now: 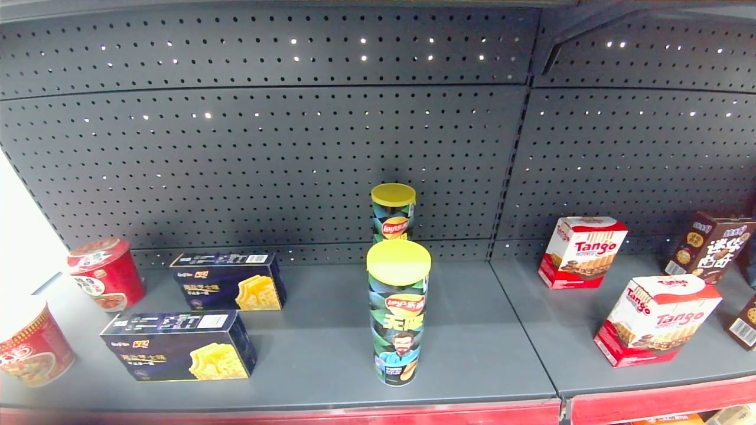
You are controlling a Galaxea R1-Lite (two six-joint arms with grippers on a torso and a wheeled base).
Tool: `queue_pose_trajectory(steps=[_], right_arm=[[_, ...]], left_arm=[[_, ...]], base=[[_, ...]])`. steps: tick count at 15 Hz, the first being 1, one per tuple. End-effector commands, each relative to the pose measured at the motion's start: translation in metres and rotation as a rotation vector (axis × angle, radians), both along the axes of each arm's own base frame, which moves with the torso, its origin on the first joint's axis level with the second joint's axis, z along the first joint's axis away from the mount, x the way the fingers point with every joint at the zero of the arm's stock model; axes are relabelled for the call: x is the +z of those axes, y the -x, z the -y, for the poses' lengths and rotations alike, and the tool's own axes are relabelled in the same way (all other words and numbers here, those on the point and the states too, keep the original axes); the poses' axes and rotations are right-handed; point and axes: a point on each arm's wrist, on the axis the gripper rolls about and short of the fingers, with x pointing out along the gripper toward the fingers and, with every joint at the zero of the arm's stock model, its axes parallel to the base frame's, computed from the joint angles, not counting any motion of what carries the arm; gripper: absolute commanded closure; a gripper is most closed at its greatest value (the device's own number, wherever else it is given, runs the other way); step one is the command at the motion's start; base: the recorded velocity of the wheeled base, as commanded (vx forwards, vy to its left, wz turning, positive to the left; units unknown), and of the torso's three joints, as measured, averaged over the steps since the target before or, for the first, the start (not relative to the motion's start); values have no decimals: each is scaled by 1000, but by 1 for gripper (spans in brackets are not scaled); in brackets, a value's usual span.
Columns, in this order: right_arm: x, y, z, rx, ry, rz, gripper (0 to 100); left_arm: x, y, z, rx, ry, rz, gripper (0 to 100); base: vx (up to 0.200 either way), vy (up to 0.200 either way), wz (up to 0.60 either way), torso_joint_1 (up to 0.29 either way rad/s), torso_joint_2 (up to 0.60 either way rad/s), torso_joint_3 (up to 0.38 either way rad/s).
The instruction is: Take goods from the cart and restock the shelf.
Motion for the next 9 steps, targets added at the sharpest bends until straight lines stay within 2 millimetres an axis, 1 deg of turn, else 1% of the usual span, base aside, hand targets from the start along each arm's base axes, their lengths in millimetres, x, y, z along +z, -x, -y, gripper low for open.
queue_pose_trajectory(steps=[1,9], right_arm=[[0,0,0,2,1,0,0],[0,0,0,0,1,0,0]], left_arm=[[0,0,0,1,1,-2,0],[0,0,0,1,1,-2,0]], base=[[0,0,0,0,0,0],[0,0,0,0,0,0]])
